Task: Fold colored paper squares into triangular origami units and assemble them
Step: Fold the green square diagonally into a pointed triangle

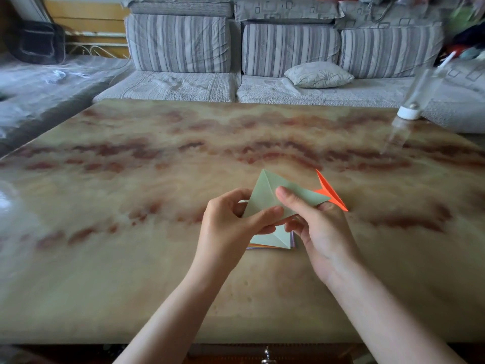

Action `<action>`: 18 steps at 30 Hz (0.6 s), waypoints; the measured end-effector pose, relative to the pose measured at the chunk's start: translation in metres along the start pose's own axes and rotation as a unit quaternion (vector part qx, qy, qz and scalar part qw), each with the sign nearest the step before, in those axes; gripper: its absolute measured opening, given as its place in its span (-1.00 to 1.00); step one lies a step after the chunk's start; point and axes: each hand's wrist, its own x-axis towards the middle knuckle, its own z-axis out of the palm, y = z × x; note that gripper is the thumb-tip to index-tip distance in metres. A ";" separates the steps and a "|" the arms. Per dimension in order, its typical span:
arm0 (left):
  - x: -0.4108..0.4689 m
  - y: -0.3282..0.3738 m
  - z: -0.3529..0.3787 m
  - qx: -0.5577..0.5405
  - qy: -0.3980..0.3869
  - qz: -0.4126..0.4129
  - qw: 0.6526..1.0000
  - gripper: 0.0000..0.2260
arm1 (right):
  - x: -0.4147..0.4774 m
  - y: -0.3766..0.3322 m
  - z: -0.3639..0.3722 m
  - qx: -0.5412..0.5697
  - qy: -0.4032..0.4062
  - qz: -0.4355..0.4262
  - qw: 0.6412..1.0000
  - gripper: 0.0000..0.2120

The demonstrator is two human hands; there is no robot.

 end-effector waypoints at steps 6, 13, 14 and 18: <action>0.001 -0.001 0.000 -0.007 0.001 0.004 1.000 -0.83 | -0.001 0.000 0.001 0.011 0.012 -0.007 1.000 -0.89; 0.000 0.001 0.000 0.008 -0.041 -0.022 0.999 -0.81 | 0.001 0.002 0.000 -0.007 0.028 -0.014 0.999 -0.88; 0.000 0.001 0.000 0.012 -0.042 -0.023 0.999 -0.82 | 0.001 0.002 0.000 -0.009 0.030 -0.015 0.999 -0.86; 0.001 0.003 -0.002 0.007 -0.066 -0.045 0.997 -0.85 | 0.002 0.003 -0.003 -0.016 0.042 -0.016 0.999 -0.86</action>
